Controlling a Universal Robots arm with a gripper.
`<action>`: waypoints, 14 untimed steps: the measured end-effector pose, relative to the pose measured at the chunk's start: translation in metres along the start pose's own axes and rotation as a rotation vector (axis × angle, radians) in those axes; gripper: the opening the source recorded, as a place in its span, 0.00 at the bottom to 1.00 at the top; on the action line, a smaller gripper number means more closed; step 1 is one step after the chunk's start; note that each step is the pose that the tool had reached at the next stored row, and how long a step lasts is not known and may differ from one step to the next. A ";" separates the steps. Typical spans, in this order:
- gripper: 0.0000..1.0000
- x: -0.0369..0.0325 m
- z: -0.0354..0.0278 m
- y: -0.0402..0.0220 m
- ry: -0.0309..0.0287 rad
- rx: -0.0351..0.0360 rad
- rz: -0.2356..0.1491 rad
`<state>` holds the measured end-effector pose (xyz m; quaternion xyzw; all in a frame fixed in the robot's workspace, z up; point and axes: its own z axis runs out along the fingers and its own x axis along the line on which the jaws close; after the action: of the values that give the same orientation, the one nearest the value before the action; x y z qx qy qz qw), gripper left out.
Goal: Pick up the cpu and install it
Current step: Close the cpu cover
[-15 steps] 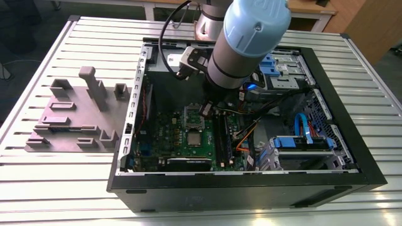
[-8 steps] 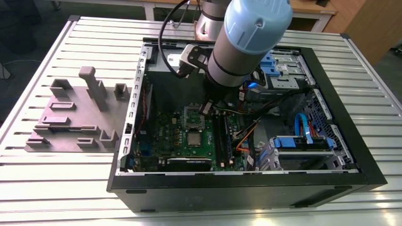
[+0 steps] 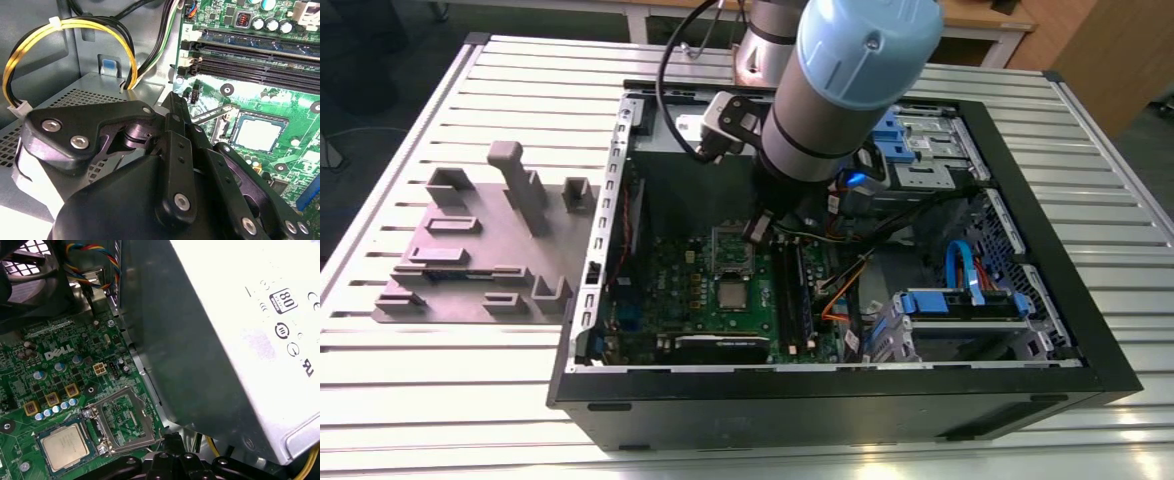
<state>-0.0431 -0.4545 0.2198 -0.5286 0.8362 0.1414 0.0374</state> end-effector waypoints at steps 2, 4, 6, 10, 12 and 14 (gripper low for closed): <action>0.10 -0.0003 -0.0010 0.0002 0.0013 0.0006 0.000; 0.10 -0.0004 -0.0018 0.0004 0.0031 0.0016 0.000; 0.10 -0.0006 -0.0026 0.0006 0.0047 0.0024 0.001; 0.10 -0.0009 -0.0041 0.0009 0.0074 0.0037 0.001; 0.10 -0.0011 -0.0048 0.0010 0.0093 0.0046 0.001; 0.10 -0.0012 -0.0054 0.0011 0.0117 0.0058 0.001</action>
<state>-0.0432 -0.4545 0.2255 -0.5289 0.8371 0.1359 0.0339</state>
